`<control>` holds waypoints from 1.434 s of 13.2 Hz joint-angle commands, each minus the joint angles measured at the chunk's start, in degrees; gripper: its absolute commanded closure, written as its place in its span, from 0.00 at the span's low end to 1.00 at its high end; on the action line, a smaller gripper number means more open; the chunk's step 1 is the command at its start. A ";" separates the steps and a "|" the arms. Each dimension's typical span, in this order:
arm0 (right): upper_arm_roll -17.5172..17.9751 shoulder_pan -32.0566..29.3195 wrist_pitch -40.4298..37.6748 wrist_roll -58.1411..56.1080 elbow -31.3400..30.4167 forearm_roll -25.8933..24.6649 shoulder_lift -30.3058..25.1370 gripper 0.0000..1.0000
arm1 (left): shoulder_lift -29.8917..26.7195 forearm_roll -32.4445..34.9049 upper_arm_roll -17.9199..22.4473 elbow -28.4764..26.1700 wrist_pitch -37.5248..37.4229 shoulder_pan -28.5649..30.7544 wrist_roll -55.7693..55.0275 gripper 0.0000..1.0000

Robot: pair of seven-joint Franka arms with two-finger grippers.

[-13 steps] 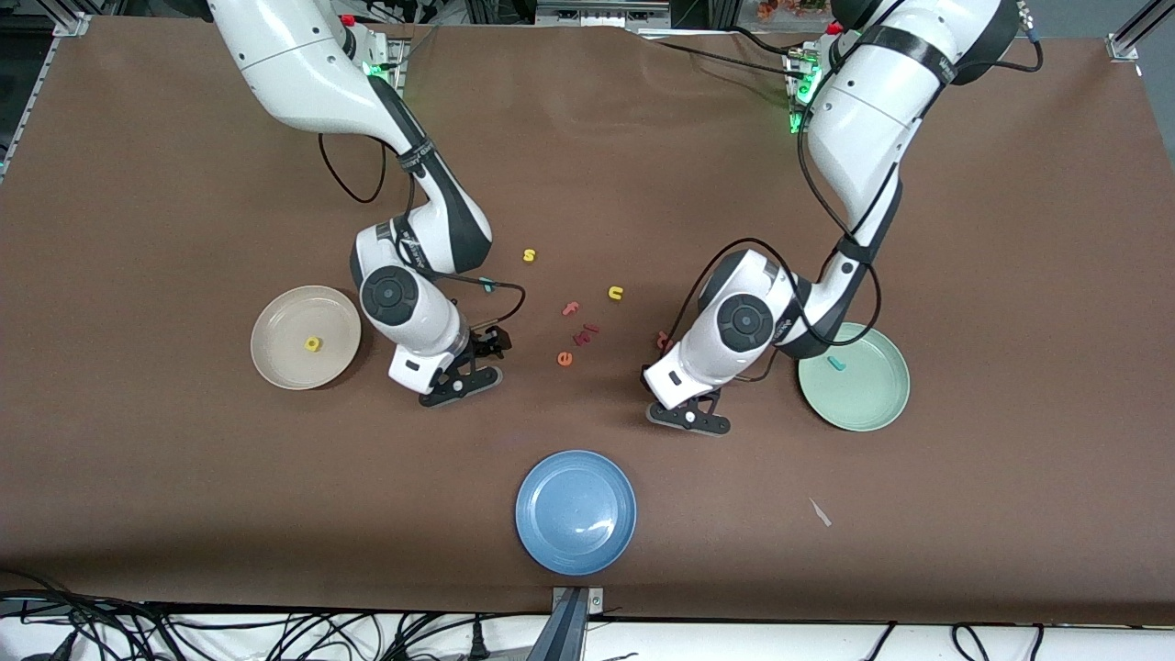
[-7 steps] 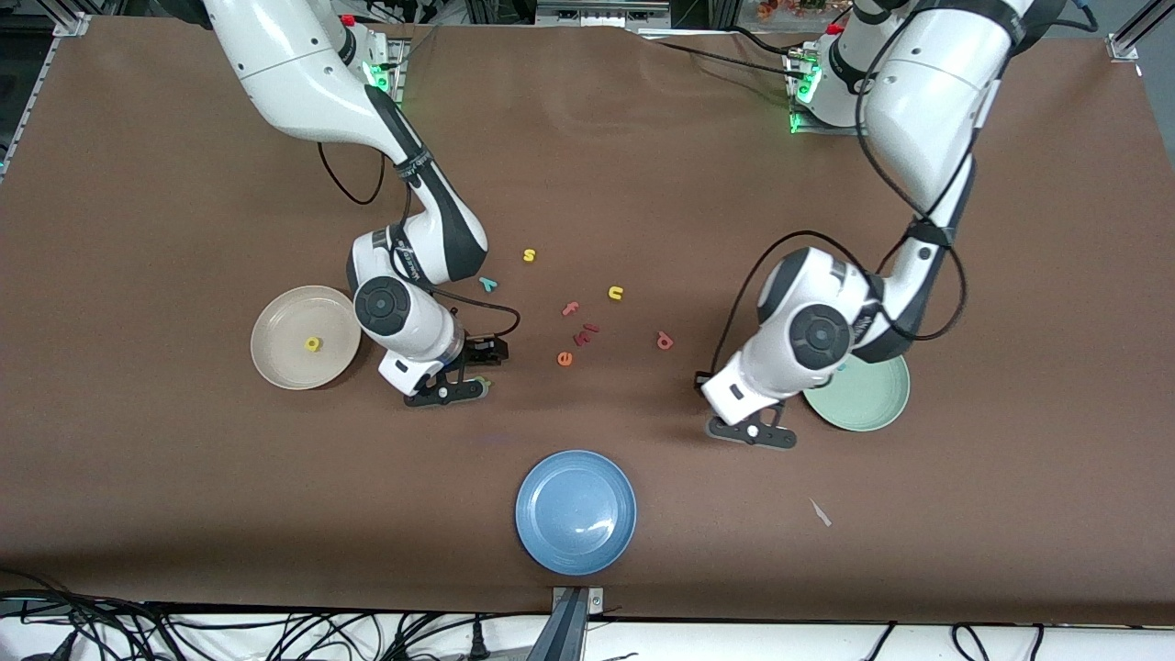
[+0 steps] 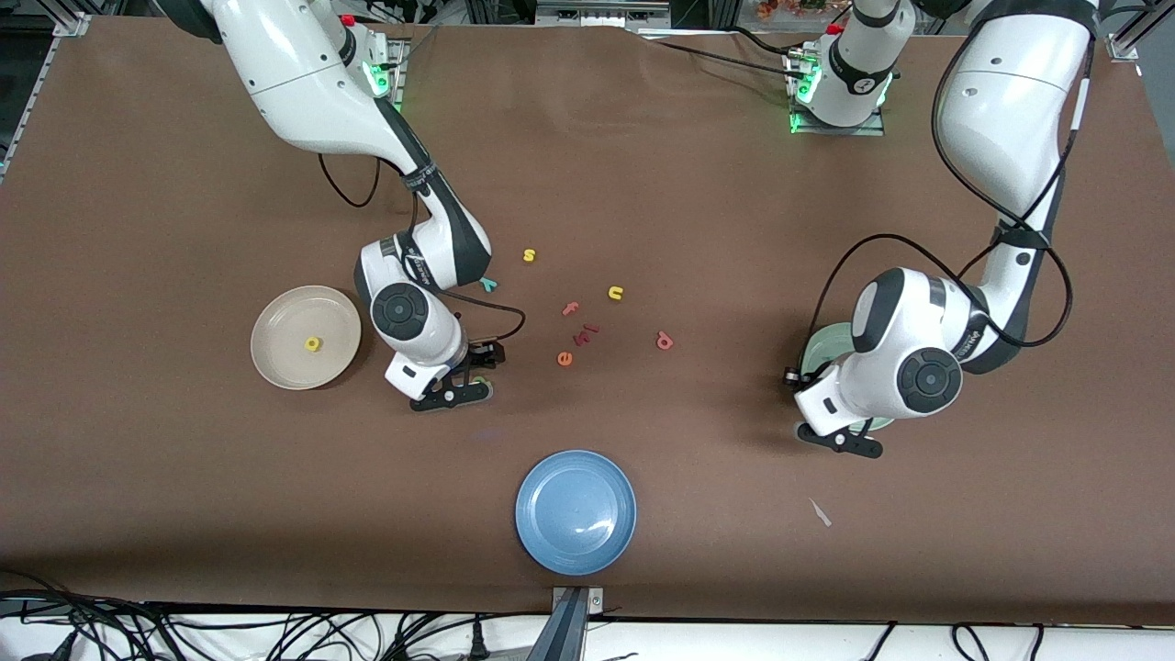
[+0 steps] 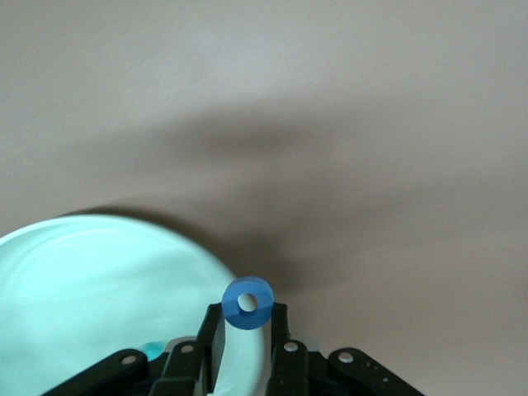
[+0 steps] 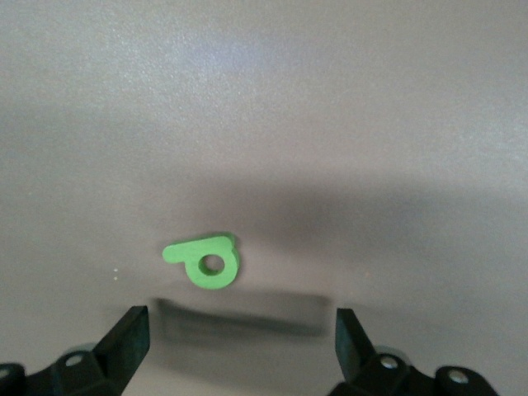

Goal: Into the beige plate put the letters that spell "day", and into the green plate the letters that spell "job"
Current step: 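Release the blue letter on the green plate while the right gripper lowers to green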

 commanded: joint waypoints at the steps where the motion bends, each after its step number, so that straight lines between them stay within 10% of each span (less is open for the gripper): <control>1: 0.26 0.20 -3.28 0.55 5.97 -1.45 3.10 0.01 | -1.85 3.12 -0.41 -4.00 -0.18 1.98 0.73 1.00; 4: 0.26 0.20 -3.46 0.38 6.69 -1.45 3.63 0.01 | -1.93 3.12 -0.41 -6.29 0.08 2.87 0.73 0.93; 6: 0.43 0.20 -3.37 0.46 6.77 -1.45 4.07 0.02 | -1.93 3.29 -0.41 -6.12 -0.09 3.40 0.73 0.15; 7: 0.44 0.20 -3.37 0.46 6.77 -1.45 4.07 0.06 | -2.28 3.21 -0.58 -5.43 -0.53 3.49 0.65 0.00; 19: 0.61 0.20 -3.46 0.90 8.09 -0.93 4.86 0.25 | -4.57 2.33 -14.65 -5.24 -2.38 0.07 -34.13 0.00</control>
